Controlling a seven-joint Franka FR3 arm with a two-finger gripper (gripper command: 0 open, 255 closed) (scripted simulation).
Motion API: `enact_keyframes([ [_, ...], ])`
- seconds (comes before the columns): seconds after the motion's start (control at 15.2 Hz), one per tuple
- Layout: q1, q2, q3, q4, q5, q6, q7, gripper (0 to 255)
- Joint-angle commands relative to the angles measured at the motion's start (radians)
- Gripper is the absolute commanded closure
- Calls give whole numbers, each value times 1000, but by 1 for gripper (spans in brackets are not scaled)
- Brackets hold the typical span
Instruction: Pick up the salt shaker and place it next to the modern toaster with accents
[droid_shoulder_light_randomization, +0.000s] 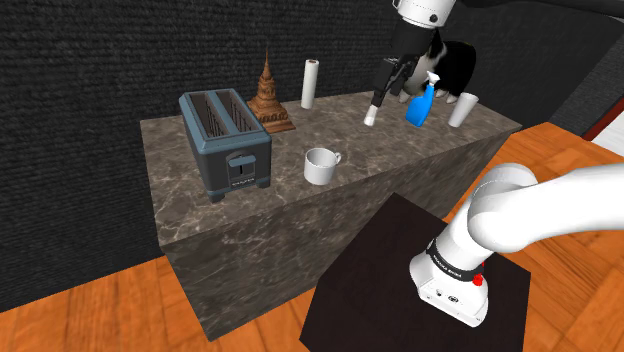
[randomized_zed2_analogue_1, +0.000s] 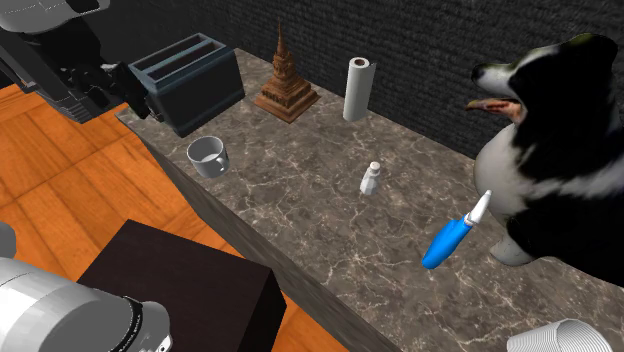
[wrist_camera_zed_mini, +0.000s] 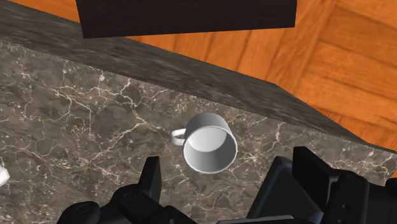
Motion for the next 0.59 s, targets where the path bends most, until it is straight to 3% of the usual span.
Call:
enact_keyframes([
  [0.0,0,0,0,0,0,0,0,0],
  [0.53,-66,105,-149,-49,-63,190,-116,0],
])
